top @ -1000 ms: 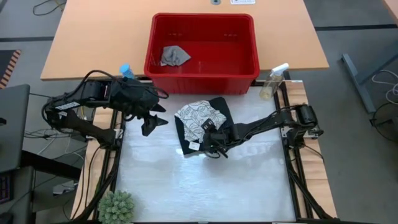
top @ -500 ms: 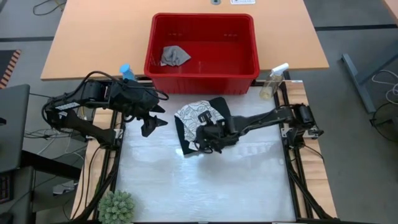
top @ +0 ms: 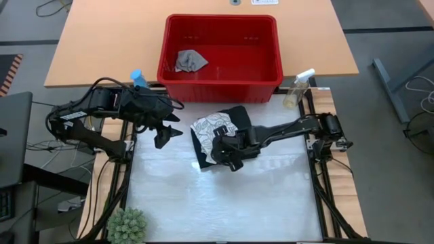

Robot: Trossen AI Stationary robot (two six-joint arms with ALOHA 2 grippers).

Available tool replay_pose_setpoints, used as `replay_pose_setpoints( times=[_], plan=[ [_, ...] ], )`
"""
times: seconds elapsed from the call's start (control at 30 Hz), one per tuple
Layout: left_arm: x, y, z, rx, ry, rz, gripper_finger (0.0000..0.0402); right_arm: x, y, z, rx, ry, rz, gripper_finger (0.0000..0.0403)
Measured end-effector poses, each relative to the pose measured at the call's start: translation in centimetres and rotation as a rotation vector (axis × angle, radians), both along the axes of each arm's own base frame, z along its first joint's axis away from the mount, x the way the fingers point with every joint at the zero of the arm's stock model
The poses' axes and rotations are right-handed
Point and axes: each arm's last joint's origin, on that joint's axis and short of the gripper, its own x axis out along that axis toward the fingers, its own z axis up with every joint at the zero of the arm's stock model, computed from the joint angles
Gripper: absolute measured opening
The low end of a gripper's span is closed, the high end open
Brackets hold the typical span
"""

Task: Fold laundry
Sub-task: Stack the white-patterned shirt on top of the dark blue pants

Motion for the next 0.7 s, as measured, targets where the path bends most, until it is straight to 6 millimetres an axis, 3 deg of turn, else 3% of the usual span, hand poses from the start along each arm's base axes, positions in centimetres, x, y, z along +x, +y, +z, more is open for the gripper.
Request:
replay_pose_setpoints(
  times=[0.23, 0.57, 0.7],
  plan=[
    [0.0, 0.1, 0.0, 0.016, 0.0, 0.023, 0.0256, 0.1, -0.8, -0.5, 0.164, -0.012, -0.064, 0.0093],
    [0.2, 0.3, -0.4, 0.061, 0.011, 0.108, 0.0256, 0.6, -0.5, 0.6, 0.187, -0.075, -0.058, 0.022],
    [0.8, 0.4, -0.8, 0.066, -0.027, 0.184, 0.0256, 0.0, -1.0, 1.6, 0.235, -0.069, -0.147, 0.0246]
  ],
)
